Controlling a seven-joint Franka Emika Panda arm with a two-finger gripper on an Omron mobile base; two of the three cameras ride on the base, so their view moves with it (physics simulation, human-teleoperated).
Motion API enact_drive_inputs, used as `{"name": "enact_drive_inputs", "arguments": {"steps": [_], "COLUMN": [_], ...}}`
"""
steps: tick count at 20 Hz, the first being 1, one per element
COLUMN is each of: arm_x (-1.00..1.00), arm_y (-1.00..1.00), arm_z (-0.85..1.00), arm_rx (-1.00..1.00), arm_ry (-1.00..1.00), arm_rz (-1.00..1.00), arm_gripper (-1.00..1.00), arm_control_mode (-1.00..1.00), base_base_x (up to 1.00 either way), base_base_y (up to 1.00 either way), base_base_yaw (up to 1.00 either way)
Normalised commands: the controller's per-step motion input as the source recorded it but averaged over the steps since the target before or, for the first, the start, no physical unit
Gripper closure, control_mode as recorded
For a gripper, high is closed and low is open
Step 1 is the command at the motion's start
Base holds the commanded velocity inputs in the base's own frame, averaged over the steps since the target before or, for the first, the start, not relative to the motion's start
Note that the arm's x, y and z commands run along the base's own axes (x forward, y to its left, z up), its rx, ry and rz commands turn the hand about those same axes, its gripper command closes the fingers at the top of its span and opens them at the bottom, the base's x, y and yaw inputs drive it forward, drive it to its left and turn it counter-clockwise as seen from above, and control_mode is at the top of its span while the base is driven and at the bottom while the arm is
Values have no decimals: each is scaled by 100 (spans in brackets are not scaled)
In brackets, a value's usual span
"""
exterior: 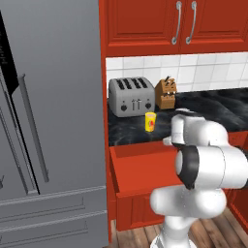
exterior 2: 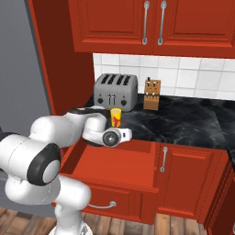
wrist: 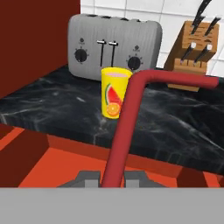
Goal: Pick up the straw from the left drawer and put it inside the smoothie cup.
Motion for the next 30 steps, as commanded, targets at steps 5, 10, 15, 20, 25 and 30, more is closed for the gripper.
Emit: {"name": "enact_drive_inputs", "arguments": {"steps": [5,10,15,20,25,30], "arm_x": [3,14,31,42,20,6], "arm_y": [0,0,0,0,2,0], "arm_z": [52,22,2,-1,9,32], "arm_rx": [0,1,12,14,8,1], "arm_ry": [0,-3,-7,-2,-6,-6], "arm_rz": [14,9,3,0,0,1], "arm_gripper": [100,100,100,100,100,100], "arm_control_mode": [-100,-100,-100,-100,-100,-100], "base_base_x": [0,0,0,0,0,0], "base_base_y": [0,0,0,0,0,0], "base_base_yaw": [0,0,0,0,0,0]}}
